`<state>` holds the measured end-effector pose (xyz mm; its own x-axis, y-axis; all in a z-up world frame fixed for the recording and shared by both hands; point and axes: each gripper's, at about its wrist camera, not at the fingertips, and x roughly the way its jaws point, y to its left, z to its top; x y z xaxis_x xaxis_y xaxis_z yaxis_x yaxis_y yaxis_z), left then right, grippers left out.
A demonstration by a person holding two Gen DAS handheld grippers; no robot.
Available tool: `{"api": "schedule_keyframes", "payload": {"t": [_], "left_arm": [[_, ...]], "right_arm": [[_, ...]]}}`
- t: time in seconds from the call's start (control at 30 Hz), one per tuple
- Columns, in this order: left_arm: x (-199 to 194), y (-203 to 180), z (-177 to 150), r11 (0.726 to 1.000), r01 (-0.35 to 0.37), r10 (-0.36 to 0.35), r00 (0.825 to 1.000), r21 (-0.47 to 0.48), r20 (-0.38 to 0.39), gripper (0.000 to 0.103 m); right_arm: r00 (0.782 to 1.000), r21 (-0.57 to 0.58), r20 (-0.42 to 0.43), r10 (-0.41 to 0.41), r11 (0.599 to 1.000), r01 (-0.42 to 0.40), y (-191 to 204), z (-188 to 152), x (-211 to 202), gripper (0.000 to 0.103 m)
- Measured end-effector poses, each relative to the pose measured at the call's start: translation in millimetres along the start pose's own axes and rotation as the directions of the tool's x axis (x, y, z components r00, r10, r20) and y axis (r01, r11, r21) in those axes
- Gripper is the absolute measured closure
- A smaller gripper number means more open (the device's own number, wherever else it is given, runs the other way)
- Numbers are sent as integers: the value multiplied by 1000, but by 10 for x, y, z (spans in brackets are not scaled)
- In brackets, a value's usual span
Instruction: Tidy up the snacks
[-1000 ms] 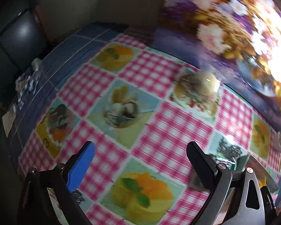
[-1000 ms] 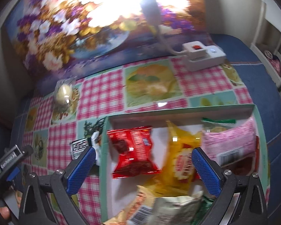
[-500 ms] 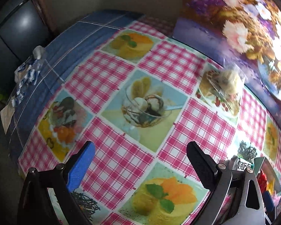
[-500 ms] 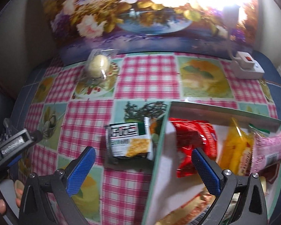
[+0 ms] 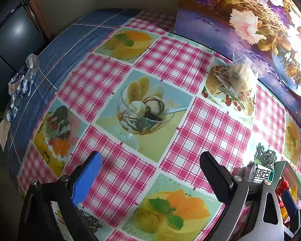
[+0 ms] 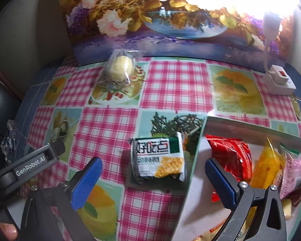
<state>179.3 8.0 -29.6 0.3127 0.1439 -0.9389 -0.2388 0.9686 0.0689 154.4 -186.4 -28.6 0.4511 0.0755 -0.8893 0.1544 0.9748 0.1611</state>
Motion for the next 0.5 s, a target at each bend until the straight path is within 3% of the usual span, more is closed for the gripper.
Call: {"api": "schedule_keyframes", "payload": {"t": [0.5], "left_arm": [[91, 60, 11, 998, 41, -42, 999, -43, -27, 5]], "right_arm": [[999, -20, -36, 41, 999, -41, 92, -62, 255, 1]]}}
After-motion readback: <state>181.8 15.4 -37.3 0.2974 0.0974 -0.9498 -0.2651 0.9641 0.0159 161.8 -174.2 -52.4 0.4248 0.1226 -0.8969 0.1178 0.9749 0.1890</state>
